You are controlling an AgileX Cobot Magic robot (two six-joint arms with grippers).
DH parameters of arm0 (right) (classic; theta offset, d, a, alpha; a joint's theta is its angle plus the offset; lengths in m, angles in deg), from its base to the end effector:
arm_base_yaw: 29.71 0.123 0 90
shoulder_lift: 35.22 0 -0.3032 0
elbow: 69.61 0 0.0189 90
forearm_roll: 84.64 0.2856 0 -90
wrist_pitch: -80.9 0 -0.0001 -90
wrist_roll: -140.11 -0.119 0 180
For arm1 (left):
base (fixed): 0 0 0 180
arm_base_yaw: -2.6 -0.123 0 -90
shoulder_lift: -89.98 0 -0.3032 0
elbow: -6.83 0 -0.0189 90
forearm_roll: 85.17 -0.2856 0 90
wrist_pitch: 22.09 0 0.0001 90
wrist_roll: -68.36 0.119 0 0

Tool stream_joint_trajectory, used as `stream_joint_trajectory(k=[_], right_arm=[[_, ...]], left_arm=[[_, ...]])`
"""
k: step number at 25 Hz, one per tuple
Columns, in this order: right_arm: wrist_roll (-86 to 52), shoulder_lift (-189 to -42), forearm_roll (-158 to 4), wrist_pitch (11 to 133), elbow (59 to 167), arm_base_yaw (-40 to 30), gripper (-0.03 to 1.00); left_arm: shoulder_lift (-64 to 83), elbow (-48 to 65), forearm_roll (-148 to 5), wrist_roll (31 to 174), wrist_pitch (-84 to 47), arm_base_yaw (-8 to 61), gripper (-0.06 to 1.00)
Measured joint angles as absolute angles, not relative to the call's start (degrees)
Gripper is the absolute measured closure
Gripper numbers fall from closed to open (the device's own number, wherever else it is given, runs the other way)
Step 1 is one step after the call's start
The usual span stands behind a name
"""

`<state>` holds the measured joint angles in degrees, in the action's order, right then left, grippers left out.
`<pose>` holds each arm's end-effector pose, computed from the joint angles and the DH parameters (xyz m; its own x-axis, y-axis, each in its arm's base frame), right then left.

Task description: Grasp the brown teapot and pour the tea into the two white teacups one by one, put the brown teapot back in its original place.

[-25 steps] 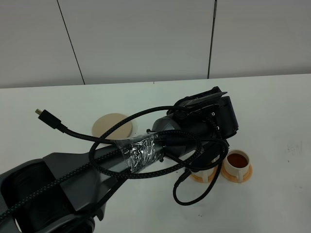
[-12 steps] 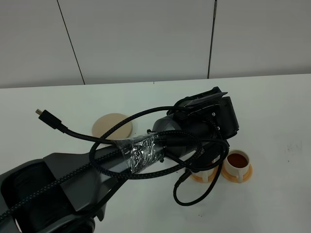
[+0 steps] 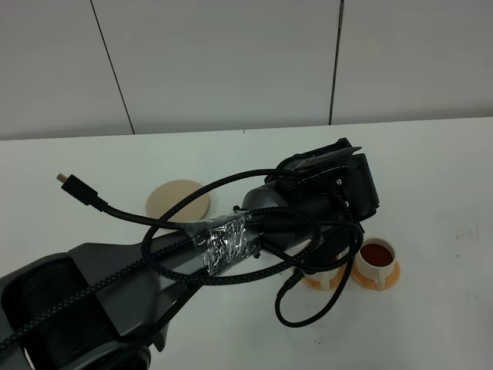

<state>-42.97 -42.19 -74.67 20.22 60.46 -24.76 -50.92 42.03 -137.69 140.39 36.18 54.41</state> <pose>0.0309 0.0207 0.2777 -0.4815 0.0964 -0.8711 -0.1535 0.9693 0.1921 0.4087 -0.3896 0.1789 0.5097 0.4965 0.7027 0.4090 -0.8583 0.3098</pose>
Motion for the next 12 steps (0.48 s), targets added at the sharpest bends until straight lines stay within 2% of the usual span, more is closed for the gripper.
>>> stream_joint_trajectory(k=[12], right_arm=[[-42.97, -42.19, -74.67, 20.22, 60.46, -24.76, 0.73]], left_arm=[[-50.92, 42.03, -137.69, 140.39, 36.18, 54.41, 0.78]])
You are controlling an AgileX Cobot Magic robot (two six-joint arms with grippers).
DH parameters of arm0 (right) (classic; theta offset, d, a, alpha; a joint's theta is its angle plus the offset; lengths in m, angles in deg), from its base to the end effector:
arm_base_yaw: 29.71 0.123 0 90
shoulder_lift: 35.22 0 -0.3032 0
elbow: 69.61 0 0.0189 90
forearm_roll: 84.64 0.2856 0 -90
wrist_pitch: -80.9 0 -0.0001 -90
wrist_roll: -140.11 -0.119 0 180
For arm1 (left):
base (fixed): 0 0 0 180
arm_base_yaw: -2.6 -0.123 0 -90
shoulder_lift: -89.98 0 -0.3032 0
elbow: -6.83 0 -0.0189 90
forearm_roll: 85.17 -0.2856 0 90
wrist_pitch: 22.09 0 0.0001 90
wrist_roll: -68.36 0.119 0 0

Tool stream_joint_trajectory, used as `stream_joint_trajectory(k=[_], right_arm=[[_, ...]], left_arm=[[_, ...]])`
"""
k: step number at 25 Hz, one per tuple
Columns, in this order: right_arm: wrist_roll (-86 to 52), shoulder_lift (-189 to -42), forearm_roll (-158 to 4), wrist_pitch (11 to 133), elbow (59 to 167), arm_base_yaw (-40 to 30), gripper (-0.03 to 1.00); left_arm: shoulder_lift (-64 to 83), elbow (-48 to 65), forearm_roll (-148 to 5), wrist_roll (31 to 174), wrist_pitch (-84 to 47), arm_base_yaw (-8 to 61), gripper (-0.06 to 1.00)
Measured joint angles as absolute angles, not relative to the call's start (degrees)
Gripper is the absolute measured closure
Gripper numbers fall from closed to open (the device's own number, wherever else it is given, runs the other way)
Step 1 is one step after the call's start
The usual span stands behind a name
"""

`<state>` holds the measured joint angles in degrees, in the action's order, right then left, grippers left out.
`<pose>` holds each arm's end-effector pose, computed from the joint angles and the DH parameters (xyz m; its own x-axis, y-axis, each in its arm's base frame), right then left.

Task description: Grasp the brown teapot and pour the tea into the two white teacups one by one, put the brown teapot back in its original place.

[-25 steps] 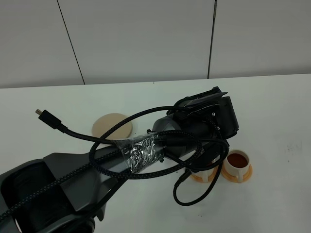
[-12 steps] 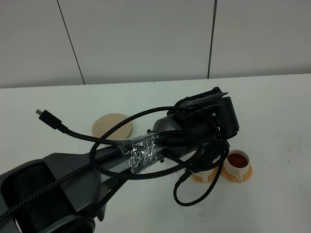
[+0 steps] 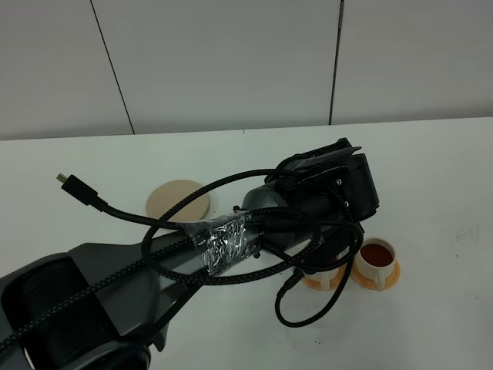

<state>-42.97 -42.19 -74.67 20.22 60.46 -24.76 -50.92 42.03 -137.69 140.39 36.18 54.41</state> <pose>0.0309 0.0207 0.2777 -0.4815 0.0964 -0.8711 -0.1535 0.9693 0.1921 0.4087 -0.3896 0.1789 0.5097 0.4965 0.7027 0.4090 -0.8583 0.3098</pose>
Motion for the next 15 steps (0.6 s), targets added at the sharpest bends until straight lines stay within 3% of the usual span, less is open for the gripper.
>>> stream_joint_trajectory(k=[15], right_arm=[[-42.97, -42.19, -74.67, 20.22, 60.46, -24.76, 0.73]], left_arm=[[-50.92, 42.03, -137.73, 140.39, 36.13, 54.70, 0.78]])
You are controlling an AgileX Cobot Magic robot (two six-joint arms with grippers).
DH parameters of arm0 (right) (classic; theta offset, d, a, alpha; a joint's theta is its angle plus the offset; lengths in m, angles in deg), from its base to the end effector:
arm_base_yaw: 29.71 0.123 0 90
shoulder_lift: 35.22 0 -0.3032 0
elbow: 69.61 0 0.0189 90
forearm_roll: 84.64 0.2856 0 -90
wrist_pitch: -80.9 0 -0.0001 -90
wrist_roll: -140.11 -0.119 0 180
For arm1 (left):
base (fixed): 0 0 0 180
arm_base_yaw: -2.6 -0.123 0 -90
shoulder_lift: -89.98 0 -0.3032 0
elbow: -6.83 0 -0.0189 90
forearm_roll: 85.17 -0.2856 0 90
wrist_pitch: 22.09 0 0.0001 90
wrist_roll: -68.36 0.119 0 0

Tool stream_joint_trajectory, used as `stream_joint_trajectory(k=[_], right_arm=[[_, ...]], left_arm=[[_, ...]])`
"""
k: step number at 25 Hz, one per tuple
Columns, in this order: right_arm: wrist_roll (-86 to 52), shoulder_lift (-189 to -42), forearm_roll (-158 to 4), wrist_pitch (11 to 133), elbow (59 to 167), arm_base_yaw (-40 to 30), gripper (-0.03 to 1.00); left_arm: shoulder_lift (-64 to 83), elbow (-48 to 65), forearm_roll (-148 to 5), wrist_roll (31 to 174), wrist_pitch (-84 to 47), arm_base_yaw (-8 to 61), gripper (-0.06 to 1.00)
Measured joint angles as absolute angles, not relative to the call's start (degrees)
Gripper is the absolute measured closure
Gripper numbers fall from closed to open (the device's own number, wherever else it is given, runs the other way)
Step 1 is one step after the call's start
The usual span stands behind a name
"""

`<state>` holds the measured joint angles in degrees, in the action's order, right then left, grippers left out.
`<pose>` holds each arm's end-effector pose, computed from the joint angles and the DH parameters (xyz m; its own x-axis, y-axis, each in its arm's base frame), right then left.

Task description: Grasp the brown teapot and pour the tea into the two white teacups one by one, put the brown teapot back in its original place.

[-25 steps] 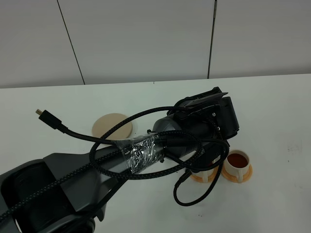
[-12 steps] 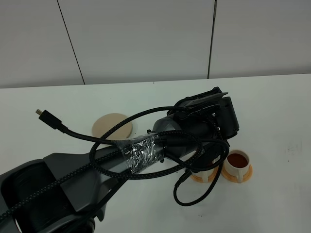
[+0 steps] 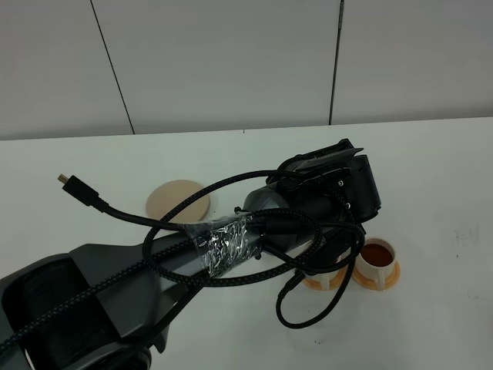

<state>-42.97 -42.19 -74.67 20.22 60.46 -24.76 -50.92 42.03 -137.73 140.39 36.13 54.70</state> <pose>0.0309 0.0207 0.2777 -0.4815 0.0964 -0.8711 -0.1535 0.9693 0.1921 0.4068 -0.3917 0.1790 0.5121 0.4935 0.7030 0.4037 -0.8607 0.3102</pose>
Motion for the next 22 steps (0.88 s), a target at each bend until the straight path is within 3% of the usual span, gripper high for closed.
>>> stream_joint_trajectory(k=[22], right_arm=[[-42.97, -42.19, -74.67, 20.22, 60.46, -24.76, 0.73]], left_arm=[[-50.92, 42.03, -137.73, 140.31, 36.42, 54.70, 0.78]])
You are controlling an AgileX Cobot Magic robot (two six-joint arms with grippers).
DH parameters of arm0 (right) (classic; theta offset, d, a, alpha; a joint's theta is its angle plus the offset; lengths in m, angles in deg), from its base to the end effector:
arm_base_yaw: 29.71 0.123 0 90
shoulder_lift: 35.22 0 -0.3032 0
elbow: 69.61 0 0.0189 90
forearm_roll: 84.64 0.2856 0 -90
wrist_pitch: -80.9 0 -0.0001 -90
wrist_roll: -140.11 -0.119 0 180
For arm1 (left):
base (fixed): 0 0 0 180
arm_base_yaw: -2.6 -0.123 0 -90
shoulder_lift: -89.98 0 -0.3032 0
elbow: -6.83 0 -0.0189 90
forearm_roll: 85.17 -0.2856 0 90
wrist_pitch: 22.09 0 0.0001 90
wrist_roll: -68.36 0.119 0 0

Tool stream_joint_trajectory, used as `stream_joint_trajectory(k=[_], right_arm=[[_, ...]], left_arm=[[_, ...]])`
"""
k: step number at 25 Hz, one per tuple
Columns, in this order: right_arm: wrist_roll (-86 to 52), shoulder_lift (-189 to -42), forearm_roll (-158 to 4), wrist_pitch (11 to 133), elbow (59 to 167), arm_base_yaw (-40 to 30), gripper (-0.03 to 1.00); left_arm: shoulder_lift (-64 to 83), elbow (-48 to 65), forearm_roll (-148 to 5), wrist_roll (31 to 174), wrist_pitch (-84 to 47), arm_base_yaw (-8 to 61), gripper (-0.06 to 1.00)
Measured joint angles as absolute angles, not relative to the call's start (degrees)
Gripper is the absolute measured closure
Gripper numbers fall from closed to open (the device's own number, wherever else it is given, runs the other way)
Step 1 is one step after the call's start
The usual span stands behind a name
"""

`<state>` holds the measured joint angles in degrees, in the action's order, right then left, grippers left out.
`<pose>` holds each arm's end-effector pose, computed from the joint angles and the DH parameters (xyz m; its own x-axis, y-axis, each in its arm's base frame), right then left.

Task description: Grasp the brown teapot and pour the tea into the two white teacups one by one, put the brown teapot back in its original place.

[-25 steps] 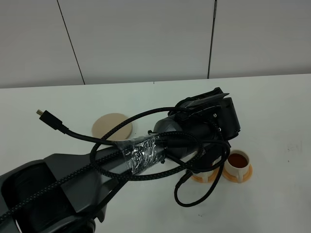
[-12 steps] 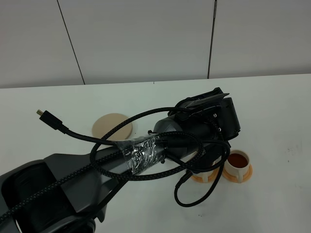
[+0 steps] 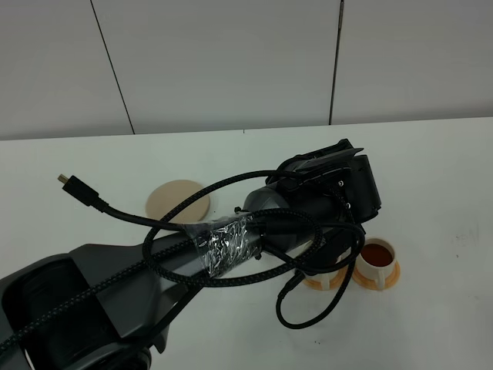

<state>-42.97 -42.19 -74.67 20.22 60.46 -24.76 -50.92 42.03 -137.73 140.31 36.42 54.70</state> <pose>0.0309 0.0207 0.2777 -0.4815 0.0964 -0.8711 -0.1535 0.9693 0.1921 0.4066 -0.3911 0.1789 0.5104 0.4945 0.7035 0.4080 -0.8594 0.3081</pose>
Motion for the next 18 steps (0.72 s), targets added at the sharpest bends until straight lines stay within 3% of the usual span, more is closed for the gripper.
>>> stream_joint_trajectory(k=[18], right_arm=[[-42.97, -42.19, -74.67, 20.22, 60.46, -24.76, 0.73]], left_arm=[[-50.92, 42.03, -136.44, 139.88, 37.39, 54.70, 0.78]])
